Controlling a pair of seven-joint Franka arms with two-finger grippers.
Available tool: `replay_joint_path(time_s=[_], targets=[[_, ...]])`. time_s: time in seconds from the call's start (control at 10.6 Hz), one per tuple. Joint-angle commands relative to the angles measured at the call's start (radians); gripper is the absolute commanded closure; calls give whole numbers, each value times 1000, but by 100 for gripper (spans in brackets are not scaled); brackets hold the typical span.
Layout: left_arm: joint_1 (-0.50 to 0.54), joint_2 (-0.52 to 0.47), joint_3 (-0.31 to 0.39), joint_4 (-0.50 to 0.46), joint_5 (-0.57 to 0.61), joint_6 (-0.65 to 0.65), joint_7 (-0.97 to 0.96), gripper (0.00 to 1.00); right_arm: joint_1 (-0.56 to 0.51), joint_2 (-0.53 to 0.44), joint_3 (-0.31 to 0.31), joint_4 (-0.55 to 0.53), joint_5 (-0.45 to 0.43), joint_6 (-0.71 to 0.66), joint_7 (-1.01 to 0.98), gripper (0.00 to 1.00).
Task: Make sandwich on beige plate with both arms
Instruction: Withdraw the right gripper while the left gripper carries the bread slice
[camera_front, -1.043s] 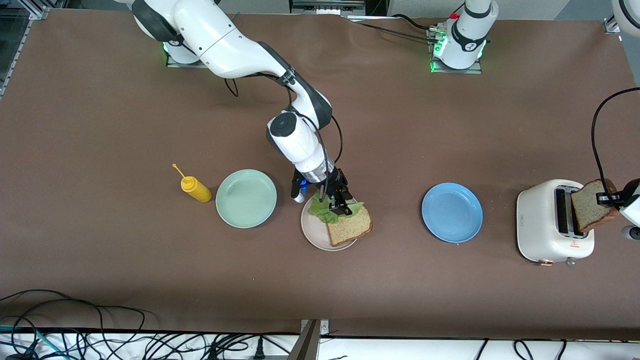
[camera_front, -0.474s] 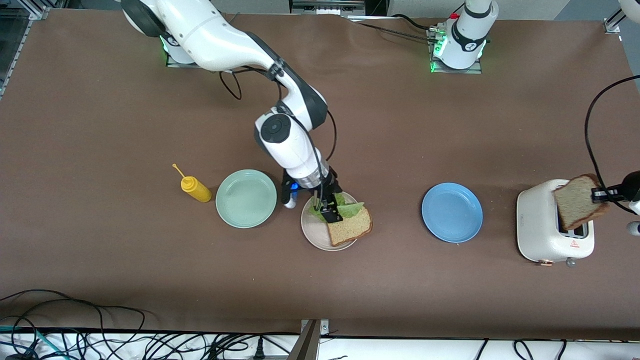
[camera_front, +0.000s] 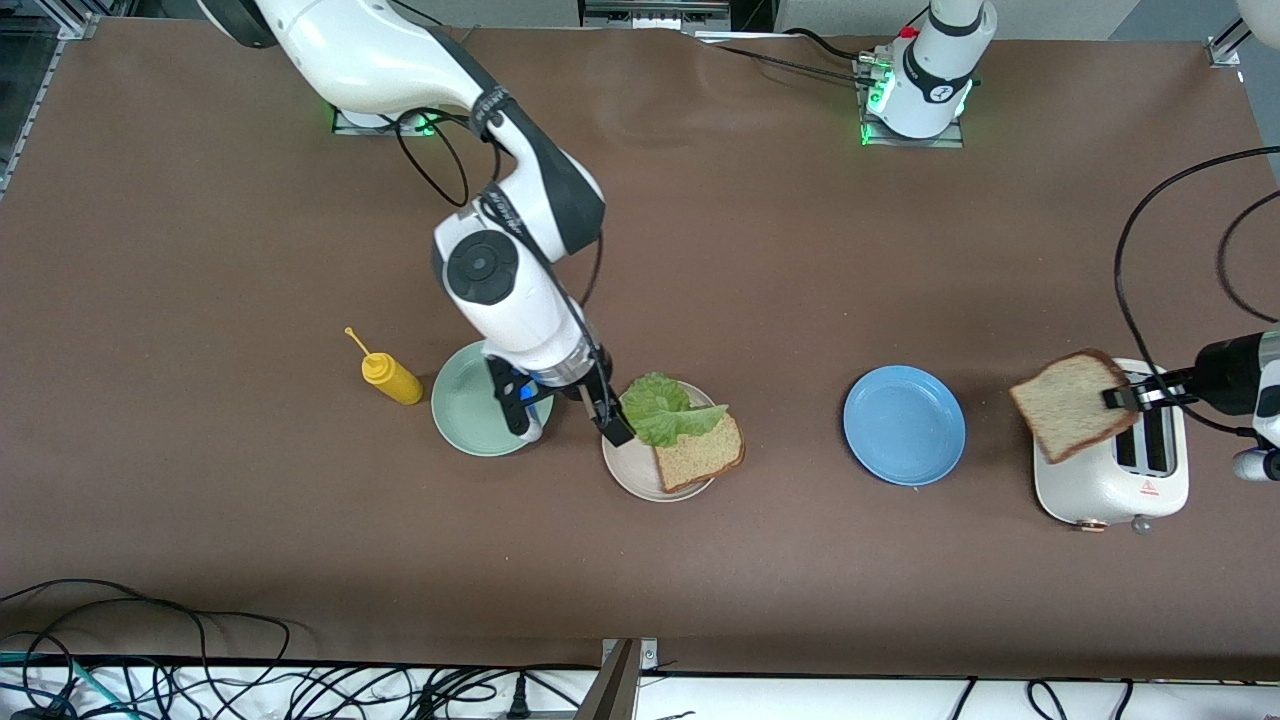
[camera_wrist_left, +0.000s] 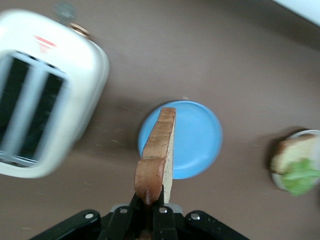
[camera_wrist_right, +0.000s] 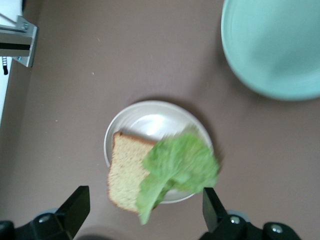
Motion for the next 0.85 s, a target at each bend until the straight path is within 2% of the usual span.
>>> replay_joint_path(time_s=[0.0,0.19,0.38,0.66,0.76], targets=[[-33,-8,3,-30,-154,-11,-74,100,-59,-158,-25,-177,-5,-108,-367,0],[-66,-1,1,-101,-318,56,-93,100,-141,-260,-26,-338,-5,-182,-671,0],[-95,10,1,-156,-443,107,-97,100,-204,-385,-28,-513,-5,-190,-965,0],[-141,39,1,-179,-581,158,-131,100,-246,-579,-28,-729,-7,-251,-1118,0],[-168,42,1,-196,-606,205,-131,100,-287,-634,-29,-795,-10,-251,-1231,0]])
